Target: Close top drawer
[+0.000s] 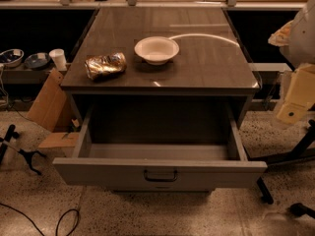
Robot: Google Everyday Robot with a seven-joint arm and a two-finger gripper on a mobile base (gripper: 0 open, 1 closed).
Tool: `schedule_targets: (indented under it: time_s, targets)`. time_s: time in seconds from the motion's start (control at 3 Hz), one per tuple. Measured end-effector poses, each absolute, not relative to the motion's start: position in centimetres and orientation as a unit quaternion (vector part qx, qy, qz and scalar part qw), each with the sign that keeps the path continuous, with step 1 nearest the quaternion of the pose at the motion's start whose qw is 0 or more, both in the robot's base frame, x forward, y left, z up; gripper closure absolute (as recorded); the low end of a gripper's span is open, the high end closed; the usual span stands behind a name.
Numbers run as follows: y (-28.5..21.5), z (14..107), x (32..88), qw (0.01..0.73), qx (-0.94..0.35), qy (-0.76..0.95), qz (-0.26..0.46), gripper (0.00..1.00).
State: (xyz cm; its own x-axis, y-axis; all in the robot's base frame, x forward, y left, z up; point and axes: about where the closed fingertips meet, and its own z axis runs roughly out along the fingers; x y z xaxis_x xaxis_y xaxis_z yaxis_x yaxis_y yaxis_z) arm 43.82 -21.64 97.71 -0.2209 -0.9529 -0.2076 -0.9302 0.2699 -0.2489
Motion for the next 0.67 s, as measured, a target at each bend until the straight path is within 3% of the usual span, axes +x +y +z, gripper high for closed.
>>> schedule_targets:
  time_s: [0.67]
  targets:
    - [-21.4, 96.6, 44.0, 0.161, -0.592, 0.789, -0.023, 0.0]
